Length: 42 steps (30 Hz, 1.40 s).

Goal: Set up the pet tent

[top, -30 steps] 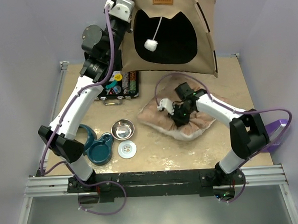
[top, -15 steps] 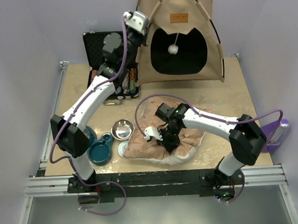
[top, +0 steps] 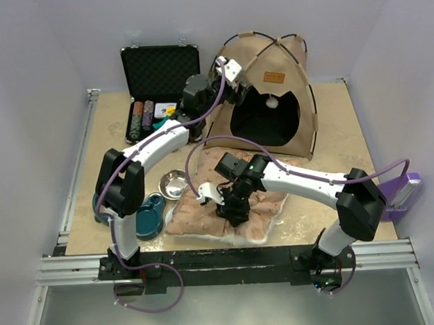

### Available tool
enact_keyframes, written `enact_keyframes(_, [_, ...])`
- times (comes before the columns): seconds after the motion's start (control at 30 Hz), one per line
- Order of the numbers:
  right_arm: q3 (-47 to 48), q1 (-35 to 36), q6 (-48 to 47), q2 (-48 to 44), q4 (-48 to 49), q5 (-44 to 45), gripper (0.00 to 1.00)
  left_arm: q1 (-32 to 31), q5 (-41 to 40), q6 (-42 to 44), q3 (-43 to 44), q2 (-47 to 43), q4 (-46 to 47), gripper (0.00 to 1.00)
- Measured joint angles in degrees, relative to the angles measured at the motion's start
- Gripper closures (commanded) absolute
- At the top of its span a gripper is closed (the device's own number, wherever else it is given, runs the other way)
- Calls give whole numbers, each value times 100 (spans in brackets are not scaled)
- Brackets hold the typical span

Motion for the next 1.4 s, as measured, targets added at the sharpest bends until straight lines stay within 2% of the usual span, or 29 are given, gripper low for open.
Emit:
enact_keyframes(0.07, [0,2,76,-85,59,7,18,72,175,-57,0,-79,-103,9])
enact_keyframes(0.17, [-2,-4,136,-474,186,48,13,240,409,-175,-94,-551,-481,5])
enact_keyframes(0.3, [-2,-219,107,-1333,409,125,2,658,586,-422,-289,-1711,-1285,1])
enact_keyframes(0.47, [-87,-525,-527,-2787,616,446,2,1268,667,-575,-603,-3364,-2315,1])
enact_keyframes(0.57, [-280,-509,-1443,-3648,459,479,2,1600,1073,-638,-1097,-4315,-3005,1])
enact_keyframes(0.67, [-527,-463,-2446,-4074,-42,448,2,1993,1617,-855,-1274,-4677,-3622,1])
enact_keyframes(0.77, [-1003,-413,-3464,-4046,-411,586,1,2306,1910,-1049,-1370,-4699,-4068,0])
enact_keyframes(0.97, [-2312,-350,-5265,-3871,-678,1019,2,2518,2057,-1311,-1700,-4548,-4590,1])
enact_keyframes(1.17, [-2374,-282,-6111,-3060,-632,1222,2,2651,2114,-1434,-1727,-4540,-4618,1])
enact_keyframes(1.23, [-2347,-269,-6253,-2752,-621,1224,11,2660,2116,-1475,-1727,-4524,-4586,1])
enact_keyframes(1.27, [-2326,-256,-6290,-2667,-625,1220,22,2660,2116,-1484,-1727,-4518,-4570,1])
enact_keyframes(1.4, [-2122,-153,-6218,-2352,-494,1161,100,2697,2109,-1521,-1727,-4424,-4483,2])
